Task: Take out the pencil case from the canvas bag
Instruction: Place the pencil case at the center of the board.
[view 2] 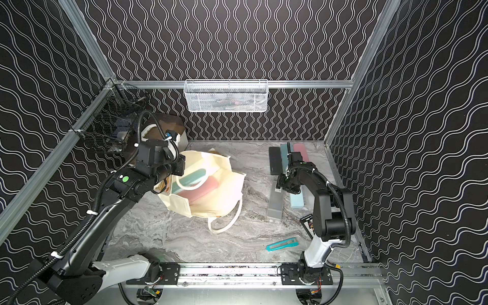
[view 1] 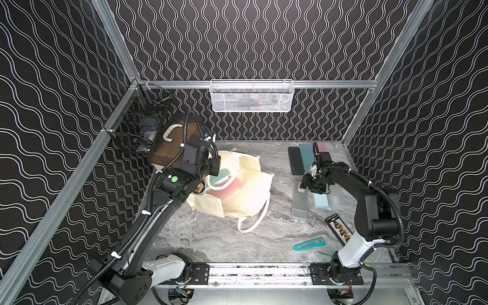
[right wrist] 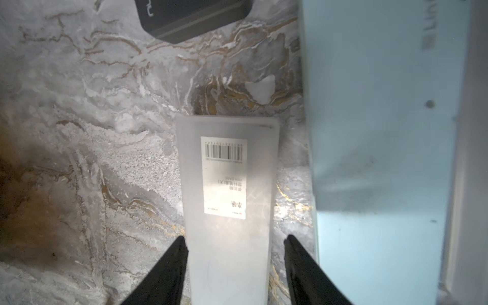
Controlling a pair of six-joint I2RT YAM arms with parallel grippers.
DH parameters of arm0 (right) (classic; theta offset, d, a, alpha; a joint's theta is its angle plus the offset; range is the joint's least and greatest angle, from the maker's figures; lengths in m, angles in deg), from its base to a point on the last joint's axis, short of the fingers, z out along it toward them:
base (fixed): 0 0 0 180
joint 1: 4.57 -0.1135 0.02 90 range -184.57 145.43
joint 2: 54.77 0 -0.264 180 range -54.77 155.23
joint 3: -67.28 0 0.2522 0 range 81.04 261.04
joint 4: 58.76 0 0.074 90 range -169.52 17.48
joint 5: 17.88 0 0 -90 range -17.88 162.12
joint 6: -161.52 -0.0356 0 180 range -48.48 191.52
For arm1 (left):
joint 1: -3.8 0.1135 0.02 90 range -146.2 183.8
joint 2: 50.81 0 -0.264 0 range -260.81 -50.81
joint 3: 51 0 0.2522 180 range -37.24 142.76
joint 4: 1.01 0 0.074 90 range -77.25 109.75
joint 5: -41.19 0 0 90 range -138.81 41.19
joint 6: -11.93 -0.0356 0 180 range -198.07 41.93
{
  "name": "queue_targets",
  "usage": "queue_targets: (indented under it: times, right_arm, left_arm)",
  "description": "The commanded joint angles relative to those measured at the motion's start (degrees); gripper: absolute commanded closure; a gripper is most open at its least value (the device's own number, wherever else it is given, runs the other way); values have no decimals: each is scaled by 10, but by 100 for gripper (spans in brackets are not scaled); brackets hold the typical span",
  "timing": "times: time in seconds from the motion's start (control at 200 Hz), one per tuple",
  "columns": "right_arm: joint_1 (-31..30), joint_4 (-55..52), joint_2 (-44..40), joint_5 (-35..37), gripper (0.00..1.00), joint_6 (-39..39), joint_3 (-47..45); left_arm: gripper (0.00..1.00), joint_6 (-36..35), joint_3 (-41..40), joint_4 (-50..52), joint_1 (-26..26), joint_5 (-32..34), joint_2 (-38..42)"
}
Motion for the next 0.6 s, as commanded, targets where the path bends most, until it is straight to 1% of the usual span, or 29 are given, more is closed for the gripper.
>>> queue_targets:
  times: [0.0, 0.11, 0.255, 0.35, 0.405, 0.49, 0.545, 0.596]
  right_arm:
    - [-4, -9, -25, 51, 36, -11, -2]
    - [-26, -7, -55, 88, 33, -27, -22]
    - [-99, -17, -76, 188, 31, -66, -45]
    - [-135, -13, -75, 216, 30, -100, -73]
    - [-144, -6, -73, 216, 26, -116, -86]
    - [-152, 5, -66, 208, 15, -130, -97]
    - [-156, 17, -61, 193, 6, -132, -101]
    - [-161, 21, -53, 189, 3, -134, -102]
  left_arm:
    - [100, 3, -2, -31, 0, 11, 1]
    - [100, 8, 3, -36, 0, 47, -8]
    - [100, 46, 34, -1, 0, 152, -38]
    - [100, 56, 37, 4, 0, 175, -43]
    - [100, 59, 34, 3, 0, 176, -41]
    - [100, 61, 31, 5, 1, 176, -41]
    - [100, 62, 27, 5, 0, 176, -40]
    - [100, 61, 24, 4, 1, 176, -39]
